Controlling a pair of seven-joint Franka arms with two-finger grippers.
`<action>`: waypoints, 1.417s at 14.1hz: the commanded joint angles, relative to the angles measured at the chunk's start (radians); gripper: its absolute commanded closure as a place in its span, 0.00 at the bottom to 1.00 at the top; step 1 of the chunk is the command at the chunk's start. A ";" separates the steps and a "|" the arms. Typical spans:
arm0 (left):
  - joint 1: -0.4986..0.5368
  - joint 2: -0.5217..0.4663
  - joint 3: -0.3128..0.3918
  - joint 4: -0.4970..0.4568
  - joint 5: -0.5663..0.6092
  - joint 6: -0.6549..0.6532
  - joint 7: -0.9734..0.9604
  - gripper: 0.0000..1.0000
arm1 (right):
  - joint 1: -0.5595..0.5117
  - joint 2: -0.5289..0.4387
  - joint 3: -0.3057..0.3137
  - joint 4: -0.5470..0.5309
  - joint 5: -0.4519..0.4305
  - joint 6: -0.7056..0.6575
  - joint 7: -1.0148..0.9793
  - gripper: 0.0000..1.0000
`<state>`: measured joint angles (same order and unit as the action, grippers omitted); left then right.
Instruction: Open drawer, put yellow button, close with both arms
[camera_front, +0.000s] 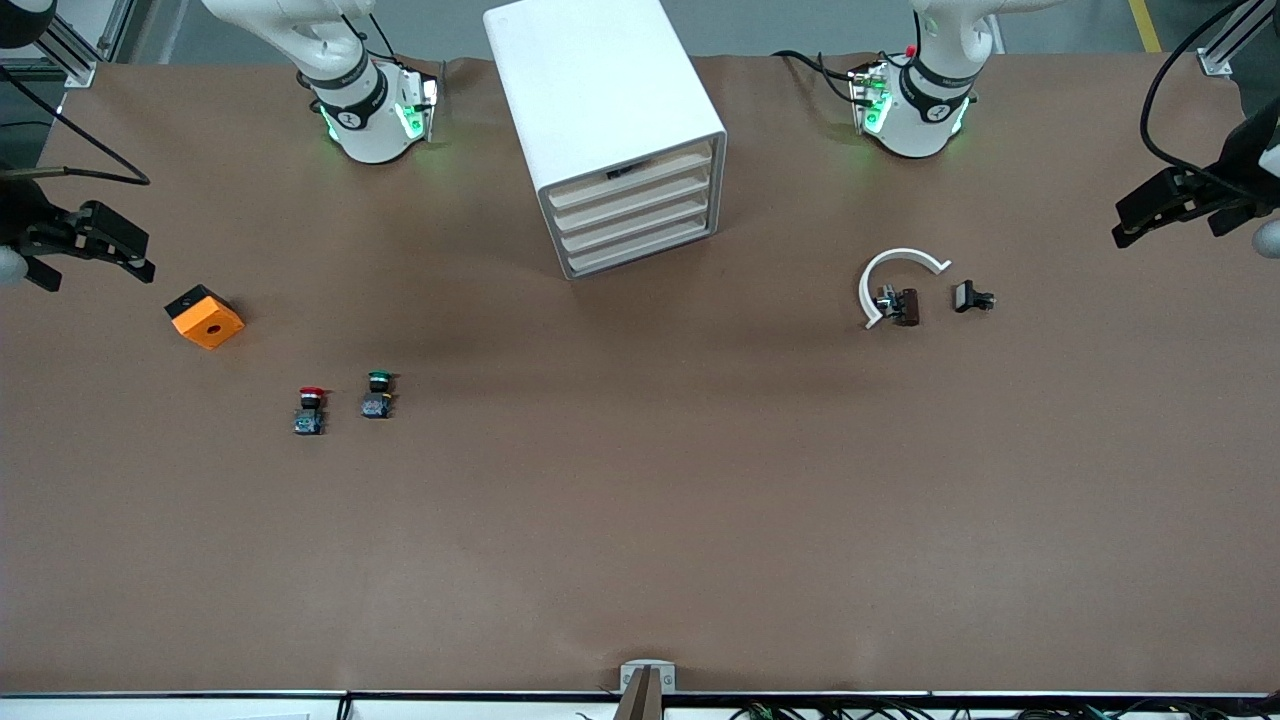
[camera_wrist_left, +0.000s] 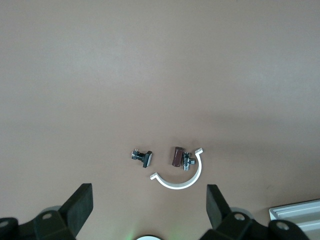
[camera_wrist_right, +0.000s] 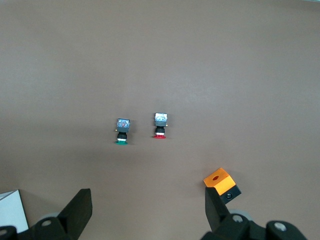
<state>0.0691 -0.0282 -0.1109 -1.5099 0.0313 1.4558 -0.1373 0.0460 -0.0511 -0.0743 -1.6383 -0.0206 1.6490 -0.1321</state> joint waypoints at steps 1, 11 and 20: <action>-0.011 -0.025 0.011 -0.030 -0.014 0.003 0.018 0.00 | -0.008 0.011 0.007 0.025 0.011 -0.009 0.009 0.00; -0.009 -0.015 0.000 0.008 -0.027 -0.014 0.021 0.00 | -0.005 0.011 0.007 0.025 0.010 -0.009 0.009 0.00; -0.006 0.001 0.008 0.019 -0.025 -0.065 0.035 0.00 | -0.003 0.010 0.007 0.025 0.002 -0.008 0.009 0.00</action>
<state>0.0616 -0.0266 -0.1036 -1.5032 0.0162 1.4023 -0.1217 0.0466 -0.0492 -0.0733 -1.6344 -0.0207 1.6490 -0.1321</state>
